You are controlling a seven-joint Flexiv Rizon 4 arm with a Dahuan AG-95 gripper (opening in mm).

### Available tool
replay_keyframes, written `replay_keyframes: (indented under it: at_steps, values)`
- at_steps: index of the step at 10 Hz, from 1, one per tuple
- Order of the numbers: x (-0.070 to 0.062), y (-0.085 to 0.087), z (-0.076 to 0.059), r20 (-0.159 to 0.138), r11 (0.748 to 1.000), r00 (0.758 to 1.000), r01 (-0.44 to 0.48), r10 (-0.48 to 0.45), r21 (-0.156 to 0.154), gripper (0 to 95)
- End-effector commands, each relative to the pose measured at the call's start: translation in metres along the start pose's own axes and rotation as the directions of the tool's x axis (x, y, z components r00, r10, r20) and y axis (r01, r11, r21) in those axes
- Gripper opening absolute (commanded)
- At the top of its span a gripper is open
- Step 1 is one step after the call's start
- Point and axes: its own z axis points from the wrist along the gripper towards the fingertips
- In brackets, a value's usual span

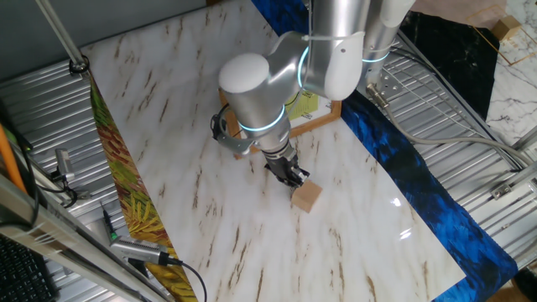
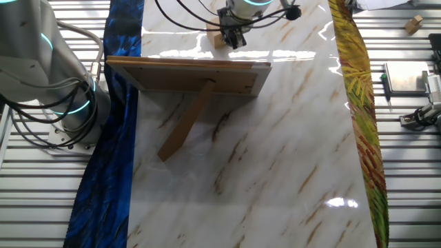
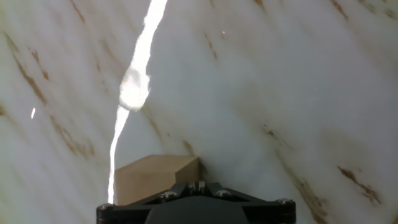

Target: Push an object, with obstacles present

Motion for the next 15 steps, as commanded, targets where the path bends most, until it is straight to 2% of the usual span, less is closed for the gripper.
replay_keyframes:
  at_steps: [1,11,15]
  values:
    - [-0.0023,0.0031,0.0009,-0.001,1.000,1.000,-0.005,0.005,0.001,0.0]
    - [-0.0053,0.0054,0.0016,-0.004,1.000,1.000,0.018,-0.018,0.022,0.0]
    - [-0.0053,0.0054,0.0016,-0.018,0.995,0.996,0.089,-0.088,0.042,0.0]
